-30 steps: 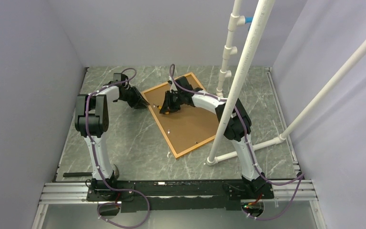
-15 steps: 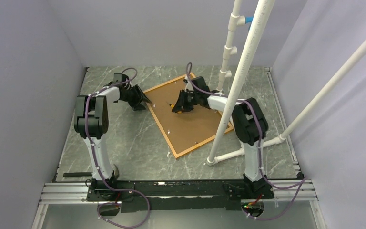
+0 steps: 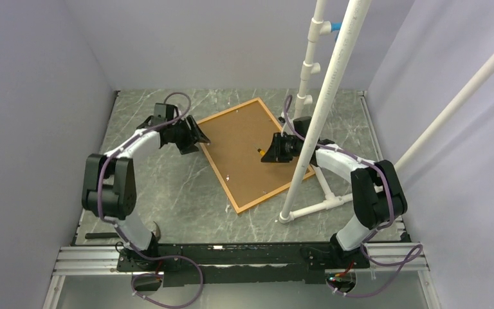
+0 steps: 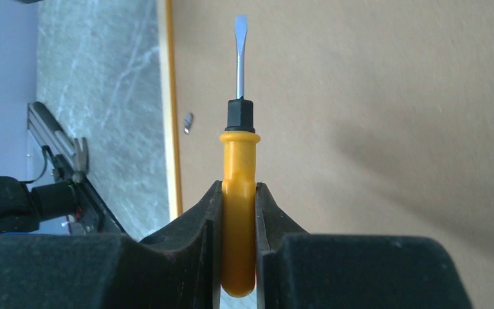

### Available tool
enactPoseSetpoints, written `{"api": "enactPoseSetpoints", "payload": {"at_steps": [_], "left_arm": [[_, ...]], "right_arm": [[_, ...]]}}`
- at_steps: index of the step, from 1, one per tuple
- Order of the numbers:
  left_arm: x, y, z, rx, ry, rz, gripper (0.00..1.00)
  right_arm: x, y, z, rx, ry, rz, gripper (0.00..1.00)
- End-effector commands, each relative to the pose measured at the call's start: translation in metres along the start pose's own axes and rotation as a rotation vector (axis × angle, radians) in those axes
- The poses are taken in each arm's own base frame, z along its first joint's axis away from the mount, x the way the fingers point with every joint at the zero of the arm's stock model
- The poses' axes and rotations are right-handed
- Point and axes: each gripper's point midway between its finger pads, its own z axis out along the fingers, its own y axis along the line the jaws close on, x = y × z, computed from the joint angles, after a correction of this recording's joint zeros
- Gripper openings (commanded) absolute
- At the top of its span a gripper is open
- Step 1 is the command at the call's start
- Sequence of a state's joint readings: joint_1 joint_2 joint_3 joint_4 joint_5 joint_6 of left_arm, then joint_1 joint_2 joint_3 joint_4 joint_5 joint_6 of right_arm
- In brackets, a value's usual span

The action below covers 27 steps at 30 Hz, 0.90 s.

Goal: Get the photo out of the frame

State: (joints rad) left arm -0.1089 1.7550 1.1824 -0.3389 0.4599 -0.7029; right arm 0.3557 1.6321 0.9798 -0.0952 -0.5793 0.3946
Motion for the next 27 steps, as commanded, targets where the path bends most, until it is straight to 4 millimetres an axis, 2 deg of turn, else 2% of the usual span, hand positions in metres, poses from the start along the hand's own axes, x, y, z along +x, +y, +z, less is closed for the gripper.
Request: {"api": "enactPoseSetpoints", "payload": {"at_steps": [1,7,11,17,21,27], "left_arm": [[0.039,-0.027,-0.019,0.029,-0.038,0.108,0.64],[0.126,-0.013,-0.021,0.007,0.018,0.091,0.64],[0.167,-0.009,-0.020,-0.035,0.066,0.090,0.63],[0.200,-0.021,-0.007,-0.014,0.115,0.101,0.60],[0.210,-0.024,0.003,-0.052,0.128,0.123,0.59],[0.211,-0.007,0.009,-0.135,0.120,0.132,0.58]], "right_arm": [[-0.002,-0.006,-0.012,0.022,-0.062,-0.070,0.00],[-0.004,0.001,-0.011,-0.028,-0.099,-0.078,0.00],[0.006,-0.002,-0.005,-0.051,-0.078,-0.061,0.00],[0.007,0.001,-0.009,-0.060,-0.091,-0.071,0.00],[0.008,0.004,-0.011,-0.069,-0.095,-0.078,0.00],[0.007,0.006,-0.013,-0.079,-0.102,-0.081,0.00]]}}
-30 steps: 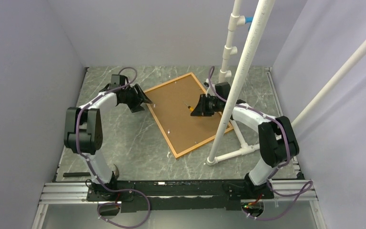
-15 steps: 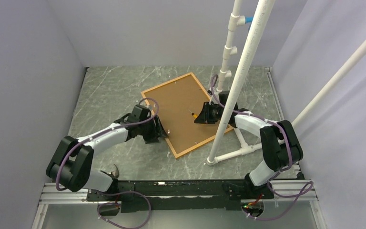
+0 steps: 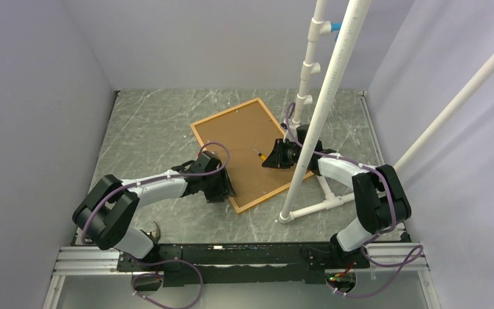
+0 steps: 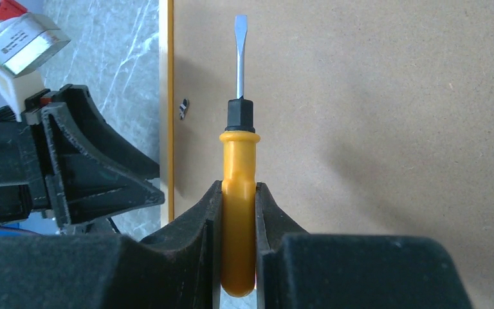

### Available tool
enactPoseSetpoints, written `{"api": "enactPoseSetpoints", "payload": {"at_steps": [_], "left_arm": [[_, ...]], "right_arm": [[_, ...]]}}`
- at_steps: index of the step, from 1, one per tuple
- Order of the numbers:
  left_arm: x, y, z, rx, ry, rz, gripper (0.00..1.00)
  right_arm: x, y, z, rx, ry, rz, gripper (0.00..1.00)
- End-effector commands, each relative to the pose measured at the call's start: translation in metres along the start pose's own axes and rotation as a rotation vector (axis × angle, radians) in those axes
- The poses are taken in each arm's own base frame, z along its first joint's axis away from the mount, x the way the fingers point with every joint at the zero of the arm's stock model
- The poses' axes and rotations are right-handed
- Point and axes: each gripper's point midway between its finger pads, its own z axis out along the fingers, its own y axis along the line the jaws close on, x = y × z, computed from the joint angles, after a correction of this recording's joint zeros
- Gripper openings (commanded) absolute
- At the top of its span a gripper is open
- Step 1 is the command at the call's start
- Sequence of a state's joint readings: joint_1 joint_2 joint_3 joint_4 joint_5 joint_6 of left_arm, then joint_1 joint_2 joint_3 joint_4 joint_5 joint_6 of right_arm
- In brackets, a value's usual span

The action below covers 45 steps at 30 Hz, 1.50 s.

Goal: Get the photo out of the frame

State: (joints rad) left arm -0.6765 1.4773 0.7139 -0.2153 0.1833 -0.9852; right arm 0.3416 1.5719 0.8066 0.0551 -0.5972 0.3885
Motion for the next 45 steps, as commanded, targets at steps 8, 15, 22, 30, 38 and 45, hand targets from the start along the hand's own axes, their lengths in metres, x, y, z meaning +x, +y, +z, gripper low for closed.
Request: {"api": "enactPoseSetpoints", "payload": {"at_steps": [8,15,22,30,38,45], "left_arm": [[-0.009,0.006,0.021,-0.064,-0.010,-0.007,0.53],[-0.009,0.033,0.027,-0.172,0.039,0.014,0.27],[-0.025,0.075,0.011,-0.293,0.085,0.122,0.01],[-0.068,0.113,-0.018,-0.328,0.080,0.174,0.00],[-0.107,0.141,-0.045,-0.382,0.037,0.148,0.00],[-0.119,0.133,-0.080,-0.357,-0.120,0.021,0.59]], "right_arm": [[-0.017,0.018,-0.006,-0.068,-0.066,-0.059,0.00],[-0.017,0.016,-0.006,-0.061,-0.065,-0.060,0.00],[-0.015,0.016,-0.003,-0.074,-0.054,-0.048,0.00],[-0.009,0.018,0.005,-0.096,-0.019,-0.047,0.00],[-0.007,0.019,0.007,-0.086,-0.008,-0.063,0.00],[-0.008,0.021,0.006,-0.087,-0.013,-0.067,0.00]]}}
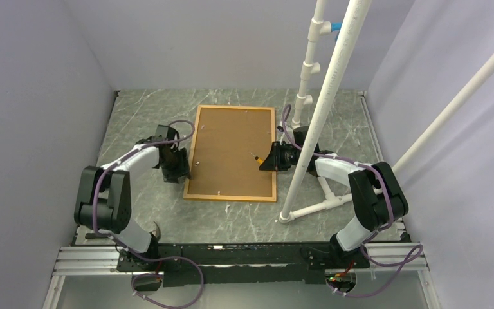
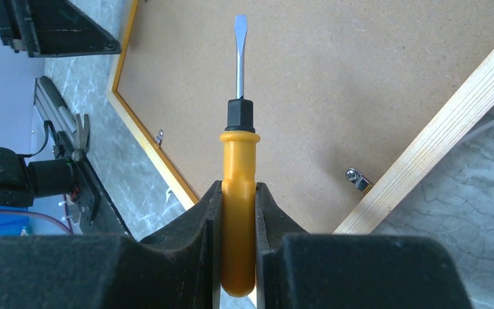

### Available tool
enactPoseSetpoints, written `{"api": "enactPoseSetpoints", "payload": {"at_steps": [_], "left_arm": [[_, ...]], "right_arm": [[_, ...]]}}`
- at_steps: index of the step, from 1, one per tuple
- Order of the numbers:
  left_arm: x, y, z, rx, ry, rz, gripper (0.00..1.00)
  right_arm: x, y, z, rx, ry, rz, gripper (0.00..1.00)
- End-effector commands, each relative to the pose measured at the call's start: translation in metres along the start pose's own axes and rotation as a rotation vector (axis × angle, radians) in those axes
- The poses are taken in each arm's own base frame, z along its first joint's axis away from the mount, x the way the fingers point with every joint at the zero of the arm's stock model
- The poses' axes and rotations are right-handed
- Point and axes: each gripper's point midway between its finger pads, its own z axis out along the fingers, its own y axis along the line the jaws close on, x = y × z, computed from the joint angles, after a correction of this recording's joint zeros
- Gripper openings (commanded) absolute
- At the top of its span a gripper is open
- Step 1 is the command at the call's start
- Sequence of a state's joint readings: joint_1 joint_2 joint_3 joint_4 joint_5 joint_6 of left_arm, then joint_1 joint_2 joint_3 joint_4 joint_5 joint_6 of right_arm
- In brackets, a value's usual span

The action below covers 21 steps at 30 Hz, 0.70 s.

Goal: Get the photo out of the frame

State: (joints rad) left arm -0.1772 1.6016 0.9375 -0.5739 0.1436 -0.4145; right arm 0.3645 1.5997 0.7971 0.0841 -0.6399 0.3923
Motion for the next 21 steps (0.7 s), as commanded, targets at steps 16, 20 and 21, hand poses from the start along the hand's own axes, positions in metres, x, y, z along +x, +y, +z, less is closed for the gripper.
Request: {"api": "enactPoseSetpoints", "payload": {"at_steps": [16,20,21], "left_arm": [[0.064,-0.043,-0.061,0.399,-0.056,-0.864,0.61],[0.061,-0.041,-0.063,0.404,-0.094,-0.957,0.66],[0.063,-0.040,-0.060,0.394,-0.081,-0.987,0.67]], "right_arm": [[-0.022,0.017,-0.006,-0.035,-0.068,-0.078,0.00],[-0.022,0.019,-0.007,-0.041,-0.070,-0.080,0.00],[-0.022,0.019,-0.007,-0.041,-0.069,-0.079,0.00]]}}
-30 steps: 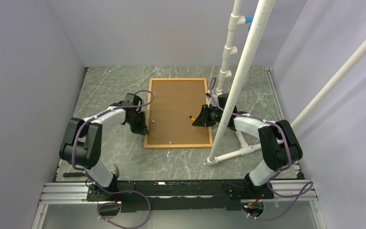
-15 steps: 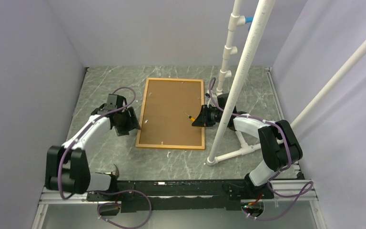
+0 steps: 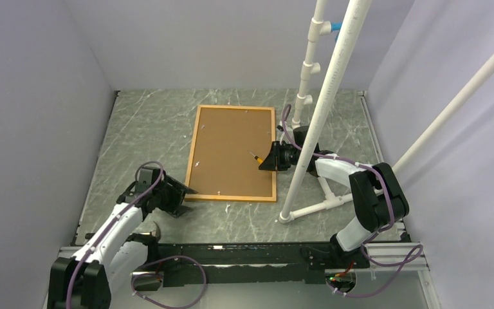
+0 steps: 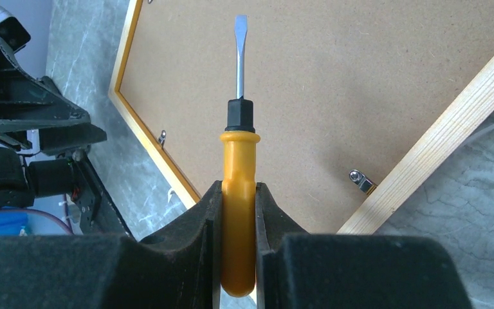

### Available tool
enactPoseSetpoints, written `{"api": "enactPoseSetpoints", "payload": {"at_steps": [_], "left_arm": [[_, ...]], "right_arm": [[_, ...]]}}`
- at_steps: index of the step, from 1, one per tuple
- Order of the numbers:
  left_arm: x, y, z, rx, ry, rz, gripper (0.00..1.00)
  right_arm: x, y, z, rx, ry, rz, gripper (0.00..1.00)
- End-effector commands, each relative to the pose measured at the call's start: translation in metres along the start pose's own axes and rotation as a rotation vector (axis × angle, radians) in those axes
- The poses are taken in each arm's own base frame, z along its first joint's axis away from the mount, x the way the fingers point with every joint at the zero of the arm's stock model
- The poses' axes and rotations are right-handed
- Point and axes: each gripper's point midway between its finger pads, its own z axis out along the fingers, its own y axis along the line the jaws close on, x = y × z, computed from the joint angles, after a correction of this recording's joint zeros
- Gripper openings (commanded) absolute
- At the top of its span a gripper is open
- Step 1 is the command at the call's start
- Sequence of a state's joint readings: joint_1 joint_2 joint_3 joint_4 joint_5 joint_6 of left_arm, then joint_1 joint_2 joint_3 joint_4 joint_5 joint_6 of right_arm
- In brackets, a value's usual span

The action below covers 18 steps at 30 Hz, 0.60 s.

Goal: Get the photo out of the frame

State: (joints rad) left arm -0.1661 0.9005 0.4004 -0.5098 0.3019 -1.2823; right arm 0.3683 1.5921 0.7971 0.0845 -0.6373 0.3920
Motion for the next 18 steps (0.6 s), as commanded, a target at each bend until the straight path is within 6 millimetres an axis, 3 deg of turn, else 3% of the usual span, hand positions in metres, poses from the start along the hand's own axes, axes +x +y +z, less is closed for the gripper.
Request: {"api": "enactPoseSetpoints", "payload": {"at_steps": [1,6,18], "left_arm": [[-0.002,-0.032,-0.002,0.097,0.003,-0.201,0.67],[0.010,-0.023,0.018,0.011,0.085,-0.257,0.65],[-0.008,-0.009,0.043,-0.113,-0.006,-0.295,0.58]], "right_arm": [[-0.022,0.017,-0.006,-0.040,-0.066,-0.073,0.00],[-0.021,0.017,-0.006,-0.037,-0.065,-0.075,0.00],[-0.019,0.016,-0.003,-0.040,-0.056,-0.073,0.00]]}}
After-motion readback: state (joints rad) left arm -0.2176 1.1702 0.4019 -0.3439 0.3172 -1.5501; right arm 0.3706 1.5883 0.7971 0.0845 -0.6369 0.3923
